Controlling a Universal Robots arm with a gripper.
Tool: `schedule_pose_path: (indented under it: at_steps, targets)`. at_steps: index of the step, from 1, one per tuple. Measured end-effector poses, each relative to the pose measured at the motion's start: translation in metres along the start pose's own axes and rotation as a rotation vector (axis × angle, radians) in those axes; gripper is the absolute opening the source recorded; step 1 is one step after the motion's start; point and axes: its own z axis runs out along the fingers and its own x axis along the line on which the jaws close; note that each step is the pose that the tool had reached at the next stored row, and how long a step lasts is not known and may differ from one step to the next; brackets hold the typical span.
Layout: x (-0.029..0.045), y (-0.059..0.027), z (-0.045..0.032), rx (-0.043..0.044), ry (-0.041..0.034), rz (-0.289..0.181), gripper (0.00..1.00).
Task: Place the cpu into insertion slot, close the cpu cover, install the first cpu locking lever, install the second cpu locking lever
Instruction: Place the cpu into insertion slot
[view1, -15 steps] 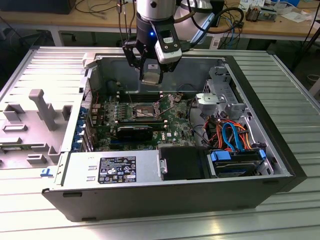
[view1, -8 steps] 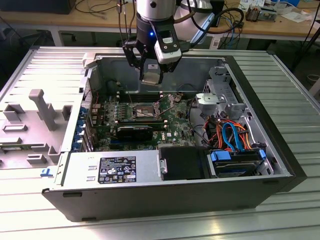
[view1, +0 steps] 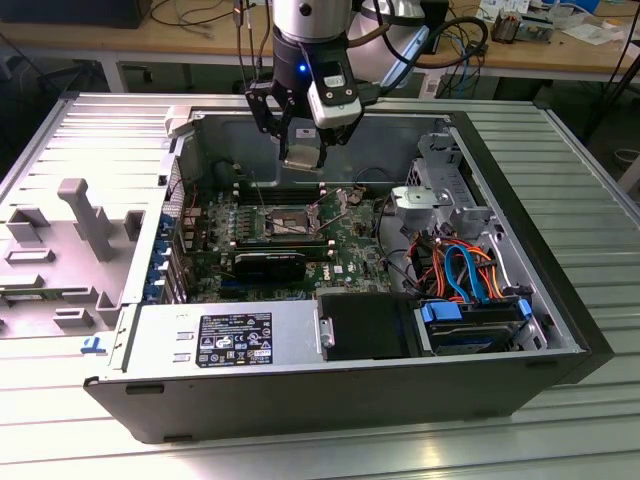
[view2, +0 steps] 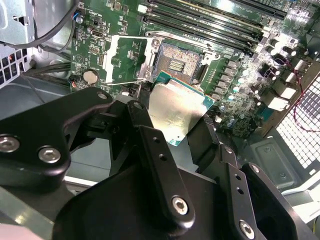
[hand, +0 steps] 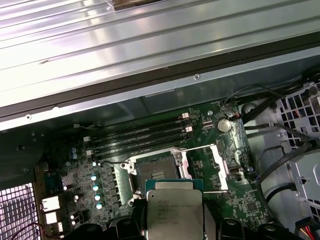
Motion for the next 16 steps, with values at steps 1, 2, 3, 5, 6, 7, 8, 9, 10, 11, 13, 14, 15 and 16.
schedule_pose_path:
  at_steps: [1, 2, 3, 5, 6, 7, 8, 9, 10, 11, 13, 14, 15, 16]
  targets:
    - [0.0000, 0.0000, 0.0000, 0.0000, -0.0002, 0.002, 0.55]
    - [0.0000, 0.0000, 0.0001, -0.0001, -0.0003, 0.003, 0.55]
    - [0.0000, 0.0000, 0.0001, -0.0001, -0.0005, 0.005, 0.55]
    - [0.0000, 0.0000, 0.0002, -0.0002, -0.0008, 0.009, 0.55]
    - [0.0000, 0.0000, 0.0002, -0.0002, -0.0010, 0.011, 0.55]
    - [0.0000, 0.0000, 0.0002, -0.0003, -0.0012, 0.013, 0.55]
    - [0.0000, 0.0000, 0.0003, -0.0004, -0.0014, 0.015, 0.55]
    - [0.0000, 0.0000, 0.0003, -0.0004, -0.0016, 0.017, 0.55]
    - [0.0000, 0.0000, 0.0004, -0.0004, -0.0017, 0.019, 0.55]
    - [0.0000, 0.0000, 0.0004, -0.0004, -0.0019, 0.022, 0.55]
    - [0.0000, 0.0000, 0.0005, -0.0005, -0.0022, 0.025, 0.55]
    - [0.0000, 0.0000, 0.0005, -0.0005, -0.0024, 0.027, 0.55]
    - [0.0000, 0.0000, 0.0006, -0.0006, -0.0025, 0.028, 0.55]
    - [0.0000, 0.0000, 0.0006, -0.0006, -0.0028, 0.031, 0.55]
